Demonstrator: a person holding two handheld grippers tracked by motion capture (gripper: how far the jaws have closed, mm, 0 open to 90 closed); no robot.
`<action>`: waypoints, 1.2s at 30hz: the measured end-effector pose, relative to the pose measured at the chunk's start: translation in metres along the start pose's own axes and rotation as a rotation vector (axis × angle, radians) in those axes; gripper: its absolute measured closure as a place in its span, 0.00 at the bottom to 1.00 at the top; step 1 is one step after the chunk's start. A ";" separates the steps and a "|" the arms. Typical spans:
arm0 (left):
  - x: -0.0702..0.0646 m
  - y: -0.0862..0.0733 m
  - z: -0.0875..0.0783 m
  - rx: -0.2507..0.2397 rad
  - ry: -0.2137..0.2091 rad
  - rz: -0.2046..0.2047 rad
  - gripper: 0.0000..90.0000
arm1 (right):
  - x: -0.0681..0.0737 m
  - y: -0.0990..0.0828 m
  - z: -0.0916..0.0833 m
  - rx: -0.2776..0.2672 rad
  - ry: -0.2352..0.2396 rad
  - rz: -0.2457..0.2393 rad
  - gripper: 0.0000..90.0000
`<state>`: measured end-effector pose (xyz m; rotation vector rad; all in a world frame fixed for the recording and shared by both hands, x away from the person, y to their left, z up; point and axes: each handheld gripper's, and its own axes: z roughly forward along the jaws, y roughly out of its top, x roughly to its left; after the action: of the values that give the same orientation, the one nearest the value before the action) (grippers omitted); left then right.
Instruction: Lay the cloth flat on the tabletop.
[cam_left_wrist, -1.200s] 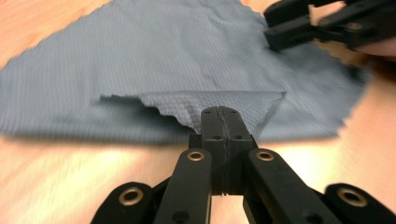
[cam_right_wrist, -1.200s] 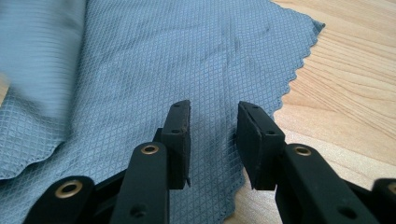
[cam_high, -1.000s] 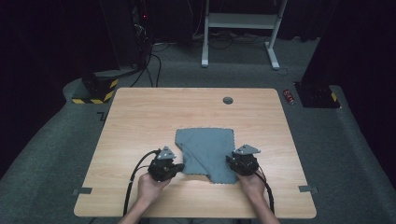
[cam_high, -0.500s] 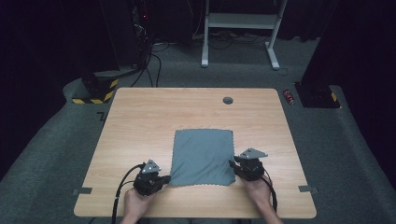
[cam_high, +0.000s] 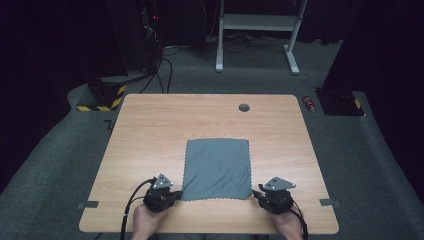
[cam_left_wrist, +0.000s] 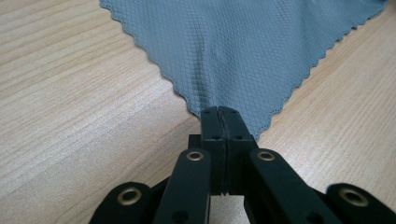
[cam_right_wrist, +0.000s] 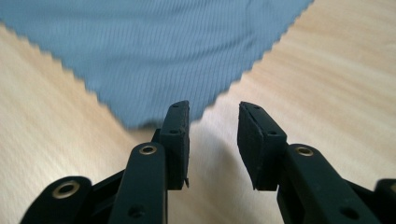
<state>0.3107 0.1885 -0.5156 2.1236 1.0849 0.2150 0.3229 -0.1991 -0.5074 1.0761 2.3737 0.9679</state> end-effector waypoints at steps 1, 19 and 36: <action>0.000 0.000 0.000 -0.001 0.001 0.001 0.99 | 0.000 0.004 0.001 -0.012 0.003 0.010 0.70; 0.005 -0.005 -0.006 -0.050 0.044 -0.051 0.77 | 0.009 -0.009 -0.003 -0.008 0.005 -0.037 0.69; 0.002 0.049 0.049 -0.055 0.136 0.053 0.53 | 0.015 0.006 0.022 -0.008 0.080 -0.063 0.68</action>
<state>0.3651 0.1455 -0.5186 2.1146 1.0876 0.4150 0.3283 -0.1754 -0.5193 0.9704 2.4504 1.0147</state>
